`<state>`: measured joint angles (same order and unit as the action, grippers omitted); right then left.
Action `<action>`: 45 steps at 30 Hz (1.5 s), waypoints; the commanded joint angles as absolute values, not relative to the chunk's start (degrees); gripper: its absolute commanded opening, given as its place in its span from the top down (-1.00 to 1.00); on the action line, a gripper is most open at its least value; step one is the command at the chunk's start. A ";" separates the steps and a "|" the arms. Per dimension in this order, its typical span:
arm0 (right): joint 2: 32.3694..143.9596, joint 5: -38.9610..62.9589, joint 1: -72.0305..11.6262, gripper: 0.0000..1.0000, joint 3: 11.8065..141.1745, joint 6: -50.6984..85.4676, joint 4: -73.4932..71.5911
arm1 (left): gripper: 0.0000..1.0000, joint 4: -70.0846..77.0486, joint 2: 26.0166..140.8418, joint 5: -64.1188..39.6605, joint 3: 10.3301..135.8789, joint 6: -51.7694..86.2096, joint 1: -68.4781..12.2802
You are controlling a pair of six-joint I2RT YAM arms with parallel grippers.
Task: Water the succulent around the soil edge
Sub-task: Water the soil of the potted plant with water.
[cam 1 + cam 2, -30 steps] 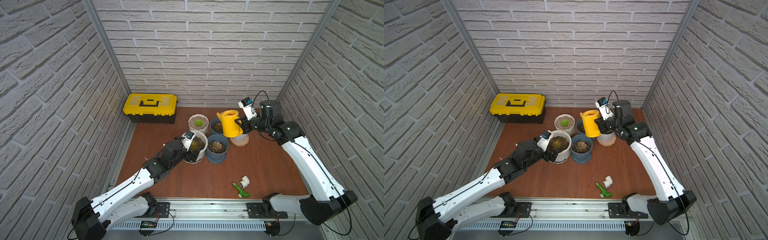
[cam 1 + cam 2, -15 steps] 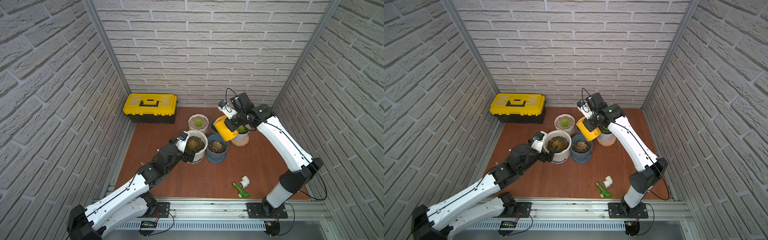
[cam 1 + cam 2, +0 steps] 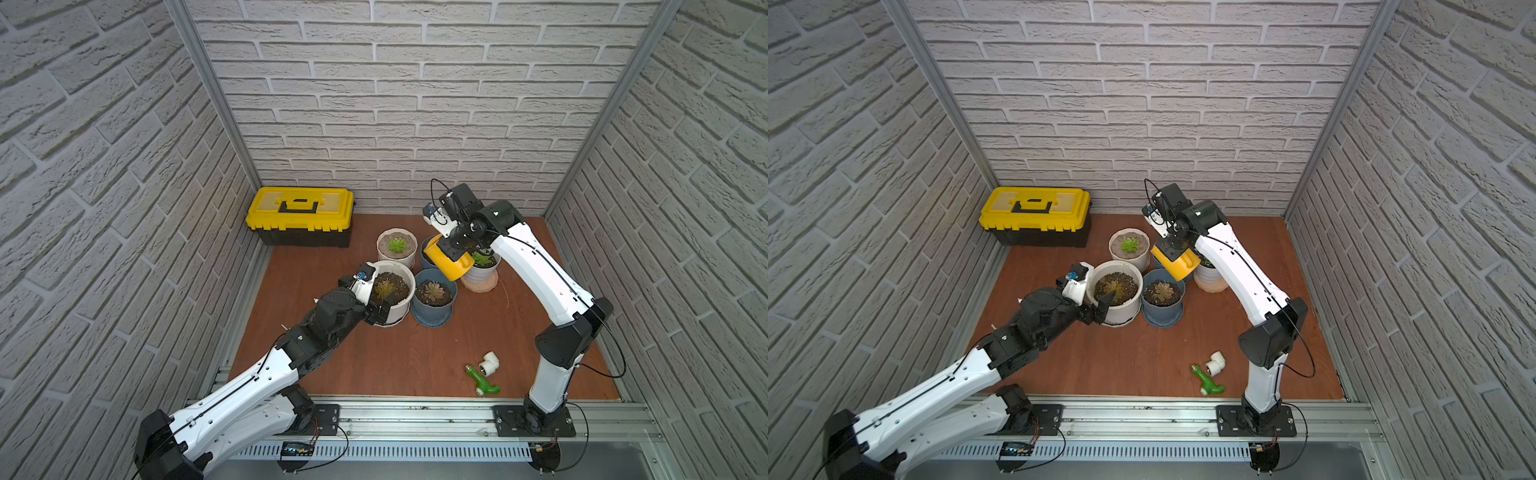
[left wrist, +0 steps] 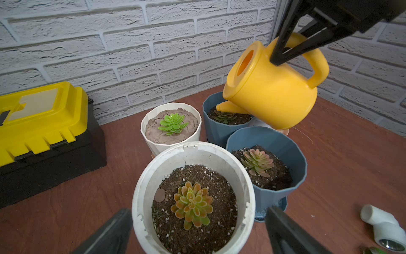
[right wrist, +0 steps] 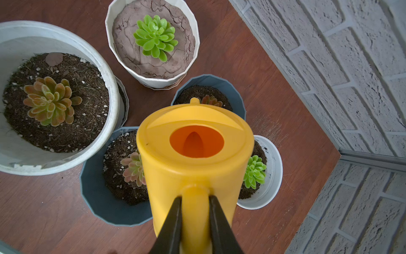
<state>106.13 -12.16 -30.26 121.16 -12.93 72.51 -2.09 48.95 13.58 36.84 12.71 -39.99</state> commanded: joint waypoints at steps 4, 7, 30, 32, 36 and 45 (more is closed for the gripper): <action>109.26 -12.02 -31.22 0.95 126.94 -13.53 74.82 | -0.97 0.70 48.41 14.68 35.86 12.84 -40.03; 110.05 -12.04 -31.29 0.95 127.72 -13.39 74.87 | -0.97 0.62 48.55 14.59 35.87 12.81 -39.90; 115.36 -18.14 -30.95 0.95 135.43 -8.01 75.44 | -0.97 0.35 48.00 14.42 35.92 12.75 -39.94; 115.27 -18.29 -30.77 0.95 135.57 -7.54 75.37 | -0.97 0.27 47.99 14.44 35.88 12.80 -39.90; 115.14 -18.88 -30.20 0.95 135.62 -6.76 75.62 | -0.97 0.35 47.98 14.35 35.89 12.80 -39.92; 114.36 -18.91 -28.79 0.95 135.59 -5.28 75.65 | -0.97 0.35 48.08 13.98 35.95 12.92 -39.97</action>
